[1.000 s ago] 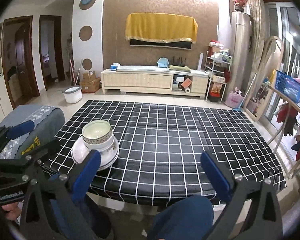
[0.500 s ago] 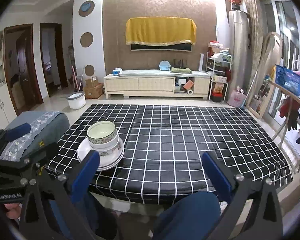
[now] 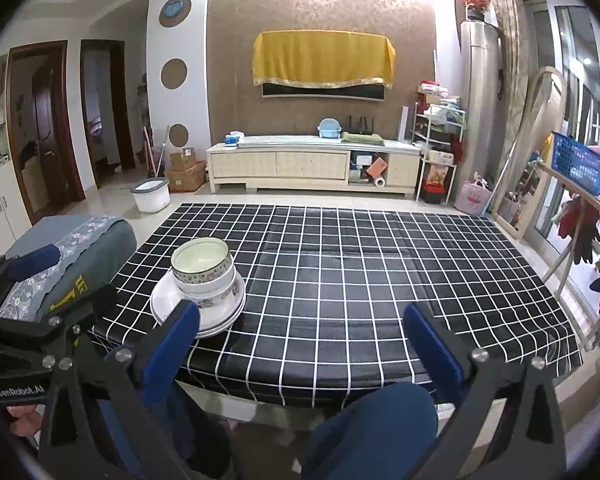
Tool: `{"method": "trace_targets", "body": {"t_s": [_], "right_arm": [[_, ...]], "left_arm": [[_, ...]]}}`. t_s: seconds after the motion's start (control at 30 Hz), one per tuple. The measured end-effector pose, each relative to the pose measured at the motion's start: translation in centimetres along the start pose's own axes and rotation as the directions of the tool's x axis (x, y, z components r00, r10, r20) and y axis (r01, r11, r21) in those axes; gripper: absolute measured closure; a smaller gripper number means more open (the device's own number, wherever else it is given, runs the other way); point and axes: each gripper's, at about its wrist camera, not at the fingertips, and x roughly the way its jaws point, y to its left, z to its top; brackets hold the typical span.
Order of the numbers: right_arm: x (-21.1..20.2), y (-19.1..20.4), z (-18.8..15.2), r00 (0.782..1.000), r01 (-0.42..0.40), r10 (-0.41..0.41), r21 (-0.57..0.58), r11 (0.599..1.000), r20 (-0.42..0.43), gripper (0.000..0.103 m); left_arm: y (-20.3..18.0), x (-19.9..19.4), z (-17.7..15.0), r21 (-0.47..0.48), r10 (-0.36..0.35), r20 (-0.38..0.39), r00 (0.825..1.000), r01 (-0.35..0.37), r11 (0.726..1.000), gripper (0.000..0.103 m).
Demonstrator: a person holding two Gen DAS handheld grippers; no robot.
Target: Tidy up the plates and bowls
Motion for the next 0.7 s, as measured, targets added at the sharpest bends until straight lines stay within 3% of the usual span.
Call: {"method": "trace_targets", "body": {"t_s": [0.7], "right_arm": [[-0.56, 0.54, 0.04, 1.000, 0.016, -0.016, -0.015, 1.000, 0.017, 0.000]], "left_arm": [[0.01, -0.23, -0.17, -0.006, 0.018, -0.005, 1.000, -0.018, 1.000, 0.000]]}}
